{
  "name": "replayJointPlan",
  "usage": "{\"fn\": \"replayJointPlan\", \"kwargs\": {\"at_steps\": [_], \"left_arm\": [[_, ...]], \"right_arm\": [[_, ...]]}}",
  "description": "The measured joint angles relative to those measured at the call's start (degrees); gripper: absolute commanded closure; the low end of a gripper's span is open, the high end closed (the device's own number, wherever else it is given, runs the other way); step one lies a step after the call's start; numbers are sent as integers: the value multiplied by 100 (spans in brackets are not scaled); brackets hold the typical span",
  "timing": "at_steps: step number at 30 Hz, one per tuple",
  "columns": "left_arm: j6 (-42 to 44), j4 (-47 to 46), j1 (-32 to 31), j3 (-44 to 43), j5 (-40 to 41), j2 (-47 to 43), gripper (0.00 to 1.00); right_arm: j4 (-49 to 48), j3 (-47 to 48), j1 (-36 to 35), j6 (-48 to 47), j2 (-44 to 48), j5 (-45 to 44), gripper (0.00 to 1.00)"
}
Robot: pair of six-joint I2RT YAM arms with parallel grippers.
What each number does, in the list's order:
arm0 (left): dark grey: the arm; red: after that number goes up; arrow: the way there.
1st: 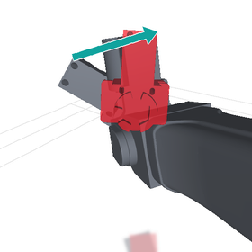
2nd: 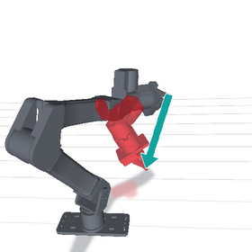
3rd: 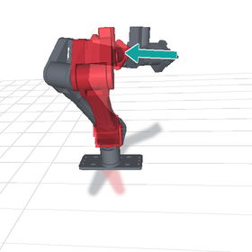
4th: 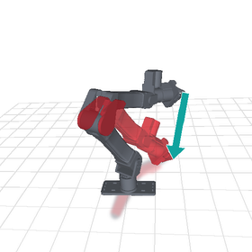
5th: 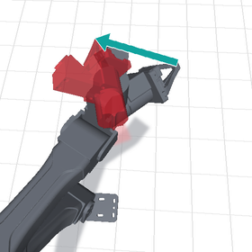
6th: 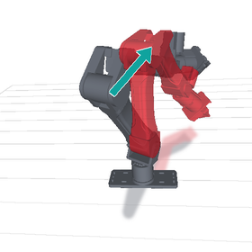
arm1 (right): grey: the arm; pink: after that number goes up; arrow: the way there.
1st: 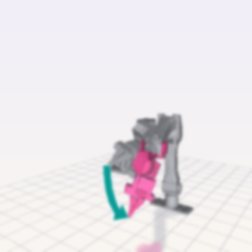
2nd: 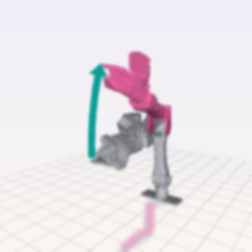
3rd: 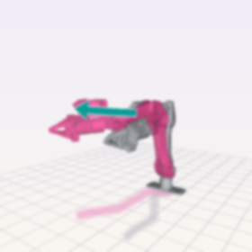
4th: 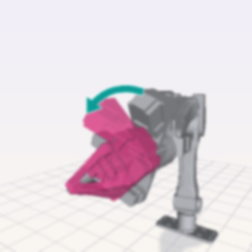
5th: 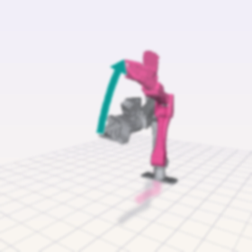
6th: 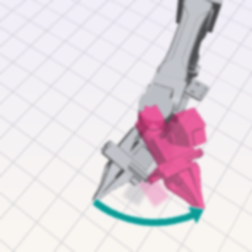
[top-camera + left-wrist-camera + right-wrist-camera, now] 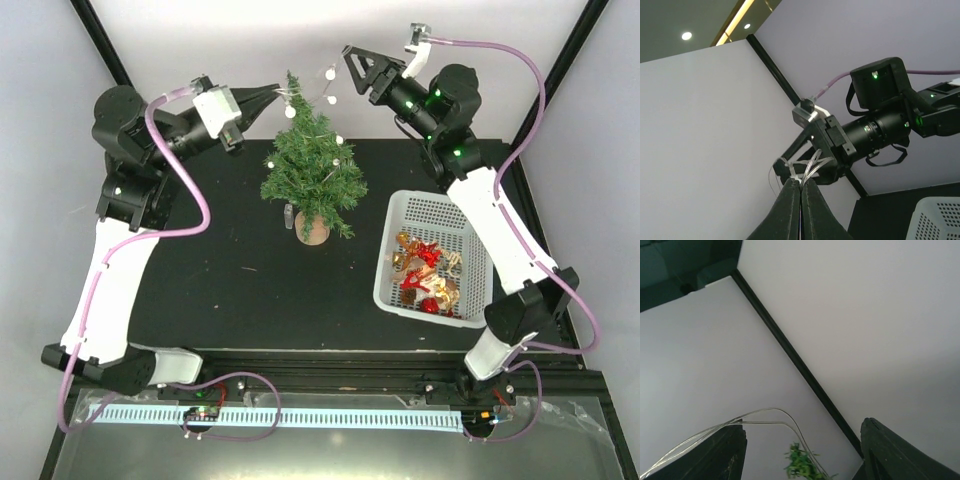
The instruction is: Decorate the small christmas tree
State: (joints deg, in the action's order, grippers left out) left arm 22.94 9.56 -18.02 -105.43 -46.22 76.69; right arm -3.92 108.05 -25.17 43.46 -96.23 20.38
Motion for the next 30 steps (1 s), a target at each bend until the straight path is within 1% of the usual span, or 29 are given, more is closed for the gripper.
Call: {"fn": "replayJointPlan", "kwargs": {"at_steps": [8,11,16,23,30], "left_arm": [[11,26,0,619,101,-658,98],[31,28,0,787,122,-831,98],[52,31,0,1143,210,-1106,98],[57,48,0,1473,278,-1329,98],[46,55,7,1543,315,-1432,98]], "right_arm": [[-103,-61,-184,61,162,181,37],[-127,-302,-304,63,258,205,38],[-236,-1062,-535,96,529,175,39],[-317,-1670,-833,98,925,118,39],[-352,-1871,-892,98,1266,109,38]]}}
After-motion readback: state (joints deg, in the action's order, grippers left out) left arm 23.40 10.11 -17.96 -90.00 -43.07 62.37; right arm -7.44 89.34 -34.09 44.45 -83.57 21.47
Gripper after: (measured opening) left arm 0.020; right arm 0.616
